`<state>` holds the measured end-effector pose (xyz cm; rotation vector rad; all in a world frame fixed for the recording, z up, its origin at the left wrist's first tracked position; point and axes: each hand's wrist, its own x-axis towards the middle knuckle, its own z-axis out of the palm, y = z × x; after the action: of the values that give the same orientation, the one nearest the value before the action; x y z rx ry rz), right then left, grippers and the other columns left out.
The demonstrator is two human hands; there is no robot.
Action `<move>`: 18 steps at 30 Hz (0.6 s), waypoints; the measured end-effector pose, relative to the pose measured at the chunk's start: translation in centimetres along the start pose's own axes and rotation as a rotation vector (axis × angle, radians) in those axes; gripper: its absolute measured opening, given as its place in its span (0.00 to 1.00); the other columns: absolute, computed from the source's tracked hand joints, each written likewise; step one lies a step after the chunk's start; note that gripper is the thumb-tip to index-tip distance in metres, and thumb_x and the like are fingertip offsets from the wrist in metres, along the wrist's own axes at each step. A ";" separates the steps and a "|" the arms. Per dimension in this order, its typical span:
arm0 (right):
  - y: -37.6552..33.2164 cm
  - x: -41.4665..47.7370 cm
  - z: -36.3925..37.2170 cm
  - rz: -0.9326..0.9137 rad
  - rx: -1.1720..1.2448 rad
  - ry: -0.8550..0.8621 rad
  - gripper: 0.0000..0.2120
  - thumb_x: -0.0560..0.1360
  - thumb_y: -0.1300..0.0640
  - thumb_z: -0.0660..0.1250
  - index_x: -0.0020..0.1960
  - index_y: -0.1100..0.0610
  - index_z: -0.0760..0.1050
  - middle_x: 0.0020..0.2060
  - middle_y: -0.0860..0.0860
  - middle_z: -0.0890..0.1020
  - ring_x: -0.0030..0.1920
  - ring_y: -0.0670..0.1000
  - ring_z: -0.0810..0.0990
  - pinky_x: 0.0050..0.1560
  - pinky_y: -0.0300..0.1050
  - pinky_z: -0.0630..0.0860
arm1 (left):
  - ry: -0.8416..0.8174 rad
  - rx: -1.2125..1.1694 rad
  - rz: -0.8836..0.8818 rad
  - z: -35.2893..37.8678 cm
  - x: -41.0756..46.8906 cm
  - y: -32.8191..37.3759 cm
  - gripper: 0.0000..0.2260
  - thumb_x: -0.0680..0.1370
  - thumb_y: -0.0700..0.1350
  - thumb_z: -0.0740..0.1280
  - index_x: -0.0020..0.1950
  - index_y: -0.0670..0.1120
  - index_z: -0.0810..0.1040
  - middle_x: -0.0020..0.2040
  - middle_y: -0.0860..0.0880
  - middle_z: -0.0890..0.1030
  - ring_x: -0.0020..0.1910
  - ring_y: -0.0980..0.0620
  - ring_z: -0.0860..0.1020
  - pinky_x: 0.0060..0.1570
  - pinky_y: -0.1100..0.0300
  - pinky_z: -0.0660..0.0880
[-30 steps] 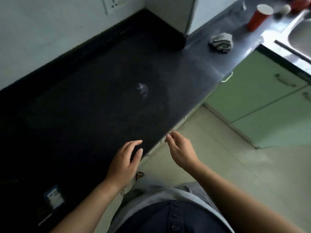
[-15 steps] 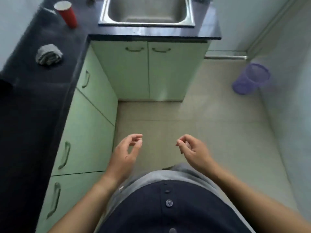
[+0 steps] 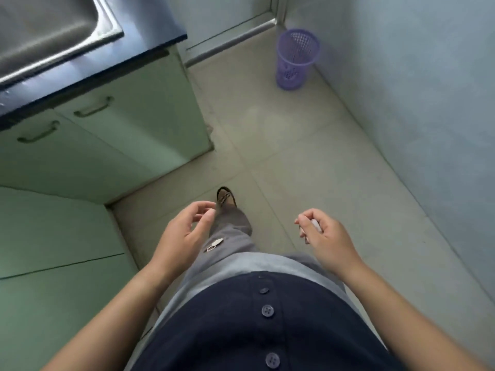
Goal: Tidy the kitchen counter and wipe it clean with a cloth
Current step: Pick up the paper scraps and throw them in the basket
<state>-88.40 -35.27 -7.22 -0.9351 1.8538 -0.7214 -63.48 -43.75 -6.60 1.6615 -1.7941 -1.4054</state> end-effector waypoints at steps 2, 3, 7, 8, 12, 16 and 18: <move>-0.9 3.3 -0.4 0.022 0.007 0.002 0.09 0.76 0.49 0.61 0.39 0.50 0.74 0.29 0.46 0.77 0.31 0.46 0.74 0.40 0.49 0.75 | -0.028 0.010 0.012 -0.1 3.8 1.2 0.10 0.75 0.57 0.58 0.52 0.58 0.76 0.50 0.59 0.81 0.51 0.63 0.77 0.47 0.63 0.70; -1.6 5.2 -0.6 0.030 0.012 0.007 0.09 0.76 0.49 0.61 0.38 0.49 0.74 0.29 0.45 0.77 0.31 0.46 0.74 0.40 0.49 0.75 | -0.039 0.007 0.019 -0.2 6.1 2.0 0.11 0.74 0.57 0.58 0.52 0.58 0.76 0.50 0.59 0.81 0.51 0.63 0.77 0.47 0.63 0.71; -6.3 13.8 -2.3 0.033 0.020 0.028 0.10 0.76 0.50 0.61 0.38 0.50 0.74 0.28 0.43 0.77 0.30 0.45 0.73 0.38 0.46 0.74 | -0.096 0.032 0.061 -1.4 15.5 5.9 0.07 0.78 0.53 0.61 0.53 0.56 0.76 0.51 0.58 0.80 0.51 0.64 0.76 0.50 0.63 0.72; -7.8 15.8 -2.9 0.029 0.027 0.039 0.09 0.76 0.50 0.61 0.38 0.50 0.74 0.28 0.42 0.77 0.29 0.46 0.73 0.37 0.46 0.73 | -0.111 0.055 0.080 -1.9 17.9 7.2 0.07 0.78 0.52 0.61 0.54 0.55 0.75 0.51 0.58 0.80 0.51 0.65 0.76 0.50 0.63 0.72; -13.4 22.9 -5.8 -0.006 0.032 0.109 0.09 0.76 0.50 0.61 0.38 0.50 0.74 0.28 0.42 0.77 0.33 0.54 0.75 0.37 0.46 0.73 | -0.167 0.153 0.181 -4.2 27.0 12.1 0.10 0.78 0.51 0.61 0.57 0.52 0.76 0.52 0.57 0.80 0.51 0.64 0.76 0.53 0.62 0.72; -15.4 27.9 -8.4 -0.007 0.051 0.201 0.09 0.76 0.51 0.61 0.38 0.50 0.74 0.30 0.47 0.78 0.31 0.52 0.74 0.33 0.41 0.69 | -0.202 0.177 0.202 -4.7 33.5 15.2 0.11 0.78 0.52 0.61 0.57 0.52 0.76 0.51 0.56 0.80 0.51 0.60 0.78 0.52 0.57 0.74; -15.4 29.8 -9.5 0.020 0.064 0.214 0.09 0.76 0.50 0.60 0.38 0.49 0.74 0.30 0.48 0.78 0.28 0.47 0.71 0.31 0.37 0.67 | -0.225 0.185 0.193 -4.2 36.3 16.3 0.09 0.78 0.52 0.61 0.56 0.54 0.75 0.51 0.58 0.80 0.50 0.62 0.78 0.52 0.57 0.75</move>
<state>-101.24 -67.60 -4.91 -0.8225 2.0102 -0.8925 -79.45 -80.37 -5.03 1.4114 -2.2042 -1.4247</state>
